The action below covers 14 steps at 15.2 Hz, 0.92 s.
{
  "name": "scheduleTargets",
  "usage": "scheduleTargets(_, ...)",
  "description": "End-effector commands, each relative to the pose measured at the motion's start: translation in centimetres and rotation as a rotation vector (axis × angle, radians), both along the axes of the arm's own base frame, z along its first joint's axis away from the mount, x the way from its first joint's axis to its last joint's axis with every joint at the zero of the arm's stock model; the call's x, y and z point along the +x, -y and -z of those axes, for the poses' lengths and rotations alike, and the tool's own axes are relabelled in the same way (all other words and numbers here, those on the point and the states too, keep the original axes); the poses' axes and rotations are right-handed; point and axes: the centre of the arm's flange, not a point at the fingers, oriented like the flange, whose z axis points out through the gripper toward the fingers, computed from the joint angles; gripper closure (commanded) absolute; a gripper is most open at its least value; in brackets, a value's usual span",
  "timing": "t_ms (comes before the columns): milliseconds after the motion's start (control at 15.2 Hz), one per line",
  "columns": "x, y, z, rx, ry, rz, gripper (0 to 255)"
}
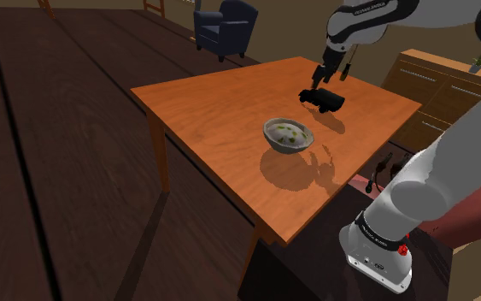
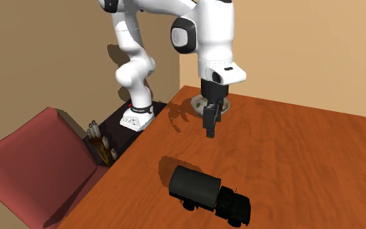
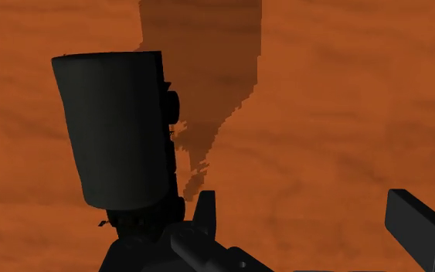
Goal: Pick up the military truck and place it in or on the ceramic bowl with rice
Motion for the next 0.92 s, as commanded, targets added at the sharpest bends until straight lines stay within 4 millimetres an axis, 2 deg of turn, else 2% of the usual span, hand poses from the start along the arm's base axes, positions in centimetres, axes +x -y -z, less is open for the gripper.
scheduleTargets(0,0.9,2.3,1.3,-0.001,-0.003,0.0,0)
scheduleTargets(726,6.4,14.3,7.5,-0.002,-0.018,0.004,0)
scheduleTargets(858,6.6,14.7,8.2,-0.002,-0.019,0.004,0)
